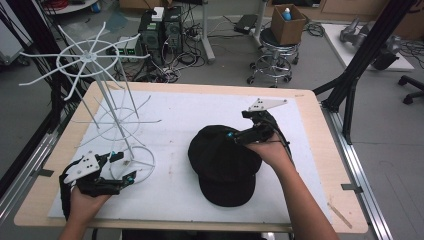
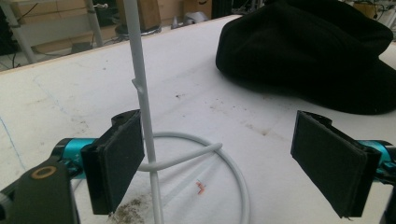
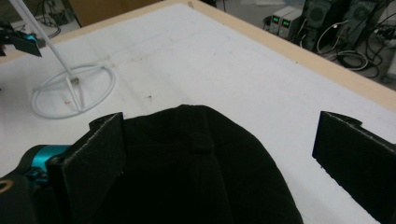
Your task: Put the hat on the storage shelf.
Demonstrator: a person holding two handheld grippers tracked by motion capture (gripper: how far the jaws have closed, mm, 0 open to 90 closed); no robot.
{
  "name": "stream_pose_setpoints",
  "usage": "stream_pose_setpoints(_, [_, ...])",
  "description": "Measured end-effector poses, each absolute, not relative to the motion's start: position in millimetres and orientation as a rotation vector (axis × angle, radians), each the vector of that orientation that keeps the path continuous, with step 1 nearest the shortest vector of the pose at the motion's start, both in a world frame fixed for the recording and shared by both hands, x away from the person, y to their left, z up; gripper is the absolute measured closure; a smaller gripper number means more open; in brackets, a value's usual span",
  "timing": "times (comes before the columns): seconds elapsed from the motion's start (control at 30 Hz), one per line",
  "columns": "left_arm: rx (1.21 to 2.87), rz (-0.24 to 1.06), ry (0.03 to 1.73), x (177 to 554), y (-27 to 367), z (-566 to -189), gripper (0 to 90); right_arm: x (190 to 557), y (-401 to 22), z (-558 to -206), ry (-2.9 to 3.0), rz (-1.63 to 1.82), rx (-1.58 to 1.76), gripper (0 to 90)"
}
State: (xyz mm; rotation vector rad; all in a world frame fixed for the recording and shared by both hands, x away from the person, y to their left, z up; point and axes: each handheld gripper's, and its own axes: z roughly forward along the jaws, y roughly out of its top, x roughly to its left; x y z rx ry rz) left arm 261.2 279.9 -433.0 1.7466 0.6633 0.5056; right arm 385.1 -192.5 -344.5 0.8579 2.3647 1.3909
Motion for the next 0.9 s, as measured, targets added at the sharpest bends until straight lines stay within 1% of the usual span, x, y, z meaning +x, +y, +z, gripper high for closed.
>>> stream_pose_setpoints(0.17, [1.749, 0.512, 0.663, 260.7, 279.6, -432.9, 17.5, 394.1, -182.8, -354.3, 2.43, 1.329, 0.871, 2.3])
stream_pose_setpoints(0.53, [1.753, 0.511, 0.664, 261.2, 279.8, -433.4, 17.6, 401.9, -171.2, -363.4, 2.502, 1.282, 0.859, 2.5])
stream_pose_setpoints(0.6, [1.753, 0.512, 0.661, 261.1, 279.8, -433.2, 17.7, 402.0, -169.2, -365.2, 2.529, 1.263, 0.829, 5.2])
stream_pose_setpoints(0.8, [1.758, 0.517, 0.658, 261.7, 279.1, -433.0, 17.8, 404.7, -167.0, -371.0, 2.569, 1.224, 0.847, 5.7])
stream_pose_setpoints(0.9, [1.76, 0.516, 0.66, 261.2, 279.3, -432.9, 17.8, 406.5, -166.7, -373.7, 2.605, 1.208, 0.845, 11.8])
